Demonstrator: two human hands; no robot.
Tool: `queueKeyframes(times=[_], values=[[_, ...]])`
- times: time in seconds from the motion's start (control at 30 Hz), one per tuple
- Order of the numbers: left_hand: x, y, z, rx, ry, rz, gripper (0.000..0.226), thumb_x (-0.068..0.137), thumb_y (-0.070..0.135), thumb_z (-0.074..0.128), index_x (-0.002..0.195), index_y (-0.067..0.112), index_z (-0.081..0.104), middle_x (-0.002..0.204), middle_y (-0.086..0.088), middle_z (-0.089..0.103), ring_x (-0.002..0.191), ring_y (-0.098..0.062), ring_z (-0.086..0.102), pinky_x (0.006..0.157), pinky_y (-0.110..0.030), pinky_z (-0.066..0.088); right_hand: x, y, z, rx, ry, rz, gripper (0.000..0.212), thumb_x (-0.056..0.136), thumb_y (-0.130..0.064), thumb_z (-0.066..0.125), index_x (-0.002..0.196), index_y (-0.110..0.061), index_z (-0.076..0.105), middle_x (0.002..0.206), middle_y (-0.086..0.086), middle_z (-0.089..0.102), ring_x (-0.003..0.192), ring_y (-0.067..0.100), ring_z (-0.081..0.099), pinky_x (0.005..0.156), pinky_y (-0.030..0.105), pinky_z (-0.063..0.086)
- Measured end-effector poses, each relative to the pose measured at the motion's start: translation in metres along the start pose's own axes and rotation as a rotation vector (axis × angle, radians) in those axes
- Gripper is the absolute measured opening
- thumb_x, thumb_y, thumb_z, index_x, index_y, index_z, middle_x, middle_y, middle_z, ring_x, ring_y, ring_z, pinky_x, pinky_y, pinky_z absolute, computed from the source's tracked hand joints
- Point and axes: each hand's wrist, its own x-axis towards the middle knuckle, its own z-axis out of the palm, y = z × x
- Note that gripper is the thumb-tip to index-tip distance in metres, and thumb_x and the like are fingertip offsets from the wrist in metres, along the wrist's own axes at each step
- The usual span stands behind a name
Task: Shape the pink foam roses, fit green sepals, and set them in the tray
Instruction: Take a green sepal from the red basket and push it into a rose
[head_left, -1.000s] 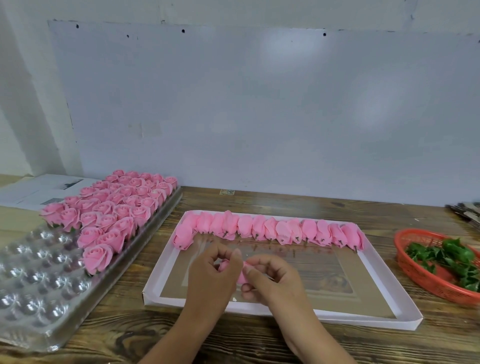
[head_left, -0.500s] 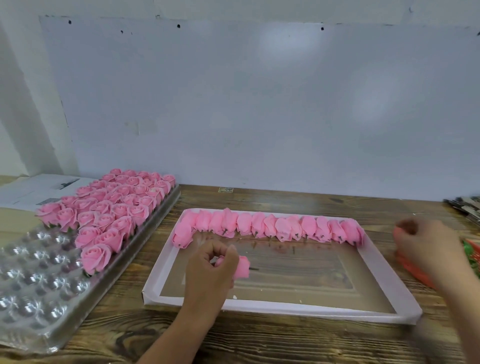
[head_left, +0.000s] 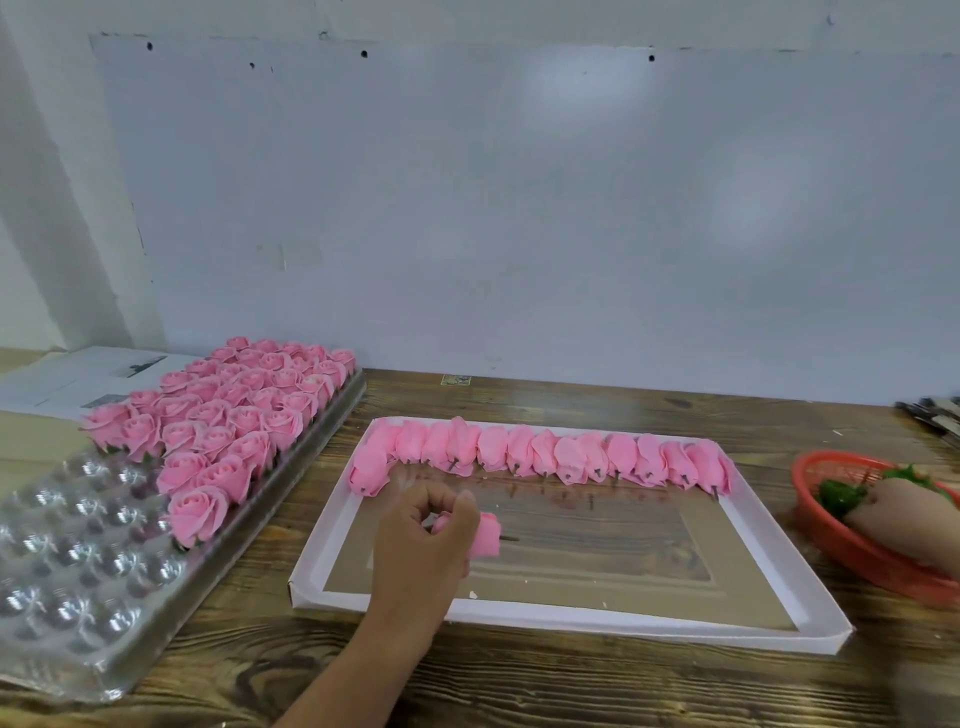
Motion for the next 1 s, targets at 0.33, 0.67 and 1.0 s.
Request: queueKeyframes(times=[0.33, 0.67, 1.0], values=[[-0.001, 0.004, 0.000, -0.018, 0.004, -0.016, 0.031, 0.089, 0.016, 0.067, 0.060, 0.025, 0.060, 0.072, -0.005, 0.065, 0.049, -0.005, 0.058, 0.044, -0.021, 0.047, 0.020, 0.006, -0.005, 0.055, 0.130, -0.078, 0.013, 0.087, -0.019, 0.067, 0.097, -0.016, 0.060, 0.070, 0.005, 0.062, 0.052, 0.026, 0.065, 0.047, 0.030, 0.048], [-0.001, 0.003, -0.001, -0.025, 0.002, -0.020, 0.029, 0.090, 0.014, 0.067, 0.063, 0.019, 0.058, 0.071, -0.003, 0.062, 0.049, -0.004, 0.057, 0.044, -0.021, 0.047, 0.030, 0.030, 0.003, 0.247, 0.328, -0.043, 0.023, 0.072, -0.017, 0.080, 0.080, -0.023, 0.059, 0.063, 0.003, 0.063, 0.034, 0.020, 0.061, 0.037, 0.031, 0.050], [-0.002, 0.006, -0.001, -0.022, -0.016, -0.013, 0.036, 0.090, 0.015, 0.067, 0.057, 0.028, 0.058, 0.074, -0.010, 0.063, 0.051, -0.006, 0.058, 0.045, -0.020, 0.046, 0.074, 0.060, 0.022, 0.258, 0.499, -0.162, 0.024, 0.077, -0.054, 0.041, 0.074, -0.041, 0.062, 0.069, -0.010, 0.057, 0.063, 0.020, 0.058, 0.060, 0.039, 0.054]])
